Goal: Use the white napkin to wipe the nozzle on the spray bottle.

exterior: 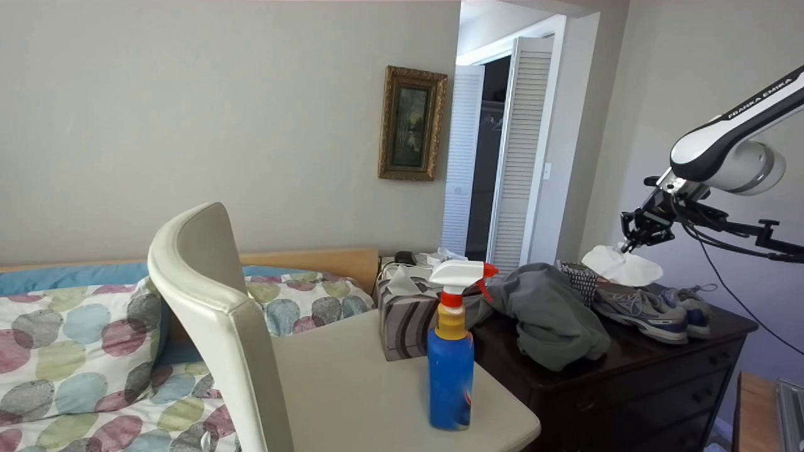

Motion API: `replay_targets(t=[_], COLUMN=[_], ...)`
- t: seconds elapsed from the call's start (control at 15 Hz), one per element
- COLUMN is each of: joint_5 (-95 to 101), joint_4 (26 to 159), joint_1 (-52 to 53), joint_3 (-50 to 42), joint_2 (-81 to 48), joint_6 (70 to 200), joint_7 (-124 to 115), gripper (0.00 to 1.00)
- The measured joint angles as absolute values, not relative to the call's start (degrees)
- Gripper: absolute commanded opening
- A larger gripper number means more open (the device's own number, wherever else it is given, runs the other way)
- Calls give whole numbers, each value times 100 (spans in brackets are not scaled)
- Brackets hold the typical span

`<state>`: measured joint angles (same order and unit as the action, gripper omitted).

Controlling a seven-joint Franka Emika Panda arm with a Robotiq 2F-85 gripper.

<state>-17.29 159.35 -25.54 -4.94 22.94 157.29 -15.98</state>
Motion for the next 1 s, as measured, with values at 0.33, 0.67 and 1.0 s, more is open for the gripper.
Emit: replay_targets(t=[0.33, 0.67, 1.0], joint_5=[-1729, -1728, -1729], joint_4=[15837, 15648, 15553], joint_1=[-2343, -2256, -2169], joint_3=[-1000, -1206, -1294], joint_2=[1174, 278, 95], joint_6=[16172, 16544, 16596], joint_7=[-1586, -1615, -1623], gripper=[1, 3, 1])
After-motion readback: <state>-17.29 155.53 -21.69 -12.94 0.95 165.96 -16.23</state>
